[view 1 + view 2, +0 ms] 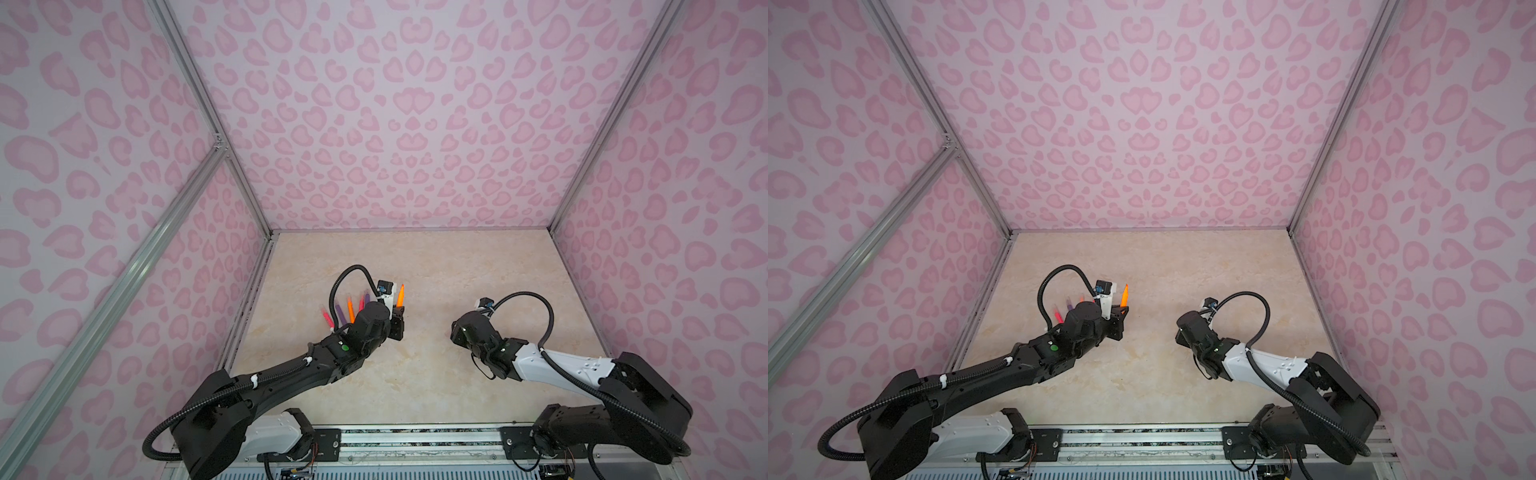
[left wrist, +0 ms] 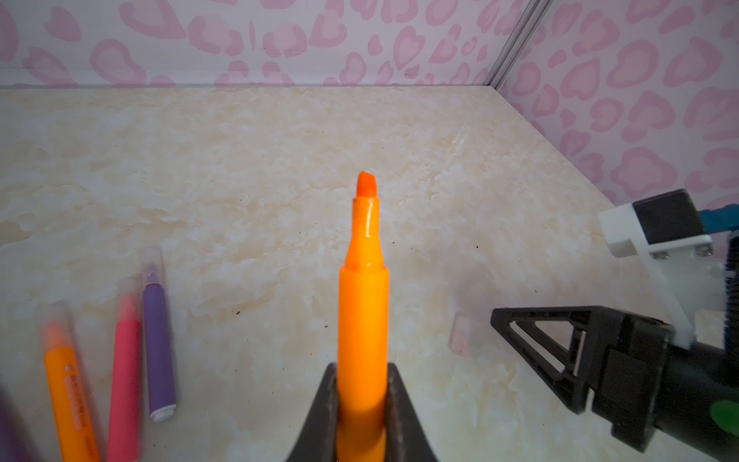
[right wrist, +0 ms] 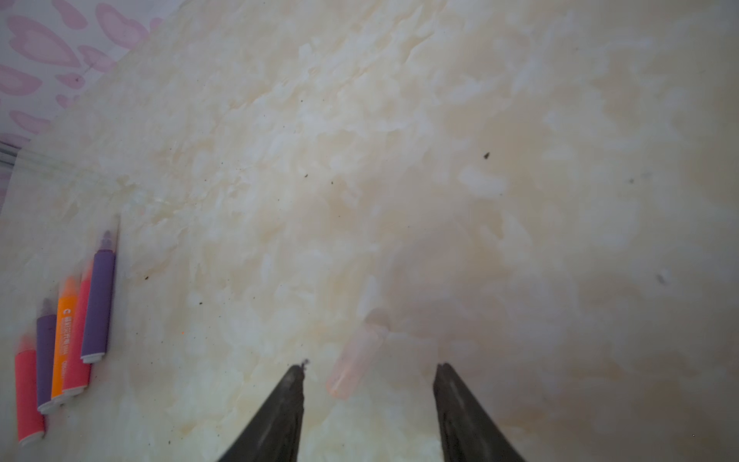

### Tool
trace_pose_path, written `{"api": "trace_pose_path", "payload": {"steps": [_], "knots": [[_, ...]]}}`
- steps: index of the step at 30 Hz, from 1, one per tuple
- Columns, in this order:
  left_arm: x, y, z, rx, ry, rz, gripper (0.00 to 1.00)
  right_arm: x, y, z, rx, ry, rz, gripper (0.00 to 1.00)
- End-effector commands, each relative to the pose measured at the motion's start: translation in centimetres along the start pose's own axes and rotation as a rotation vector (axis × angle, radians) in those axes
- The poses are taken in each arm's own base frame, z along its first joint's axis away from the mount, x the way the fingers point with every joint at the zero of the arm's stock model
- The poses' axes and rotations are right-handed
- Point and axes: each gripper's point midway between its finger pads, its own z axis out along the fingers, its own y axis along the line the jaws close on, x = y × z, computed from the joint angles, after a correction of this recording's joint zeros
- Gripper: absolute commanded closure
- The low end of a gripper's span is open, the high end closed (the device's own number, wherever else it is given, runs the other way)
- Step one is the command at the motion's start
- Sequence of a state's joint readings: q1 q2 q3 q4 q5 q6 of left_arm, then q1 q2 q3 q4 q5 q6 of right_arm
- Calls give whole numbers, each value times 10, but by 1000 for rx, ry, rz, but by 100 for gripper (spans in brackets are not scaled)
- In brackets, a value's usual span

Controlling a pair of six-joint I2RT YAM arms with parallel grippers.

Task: Insert the pens into the pen caps
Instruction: 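Lower the right gripper onto the clear cap and close on it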

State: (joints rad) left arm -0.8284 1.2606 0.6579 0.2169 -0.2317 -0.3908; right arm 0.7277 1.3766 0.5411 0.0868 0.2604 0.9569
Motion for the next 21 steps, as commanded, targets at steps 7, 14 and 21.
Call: {"api": "trace_pose_path", "payload": {"steps": [7, 14, 21], "knots": [[-8, -8, 2, 25, -7, 5, 97, 15, 12, 18, 29, 54, -81, 50], [-6, -10, 3, 37, 3, 5, 97, 21, 8, 28, 97, 74, -130, 52], [-6, -11, 3, 41, 8, 4, 97, 26, 9, 40, 130, 96, -158, 56]]}}
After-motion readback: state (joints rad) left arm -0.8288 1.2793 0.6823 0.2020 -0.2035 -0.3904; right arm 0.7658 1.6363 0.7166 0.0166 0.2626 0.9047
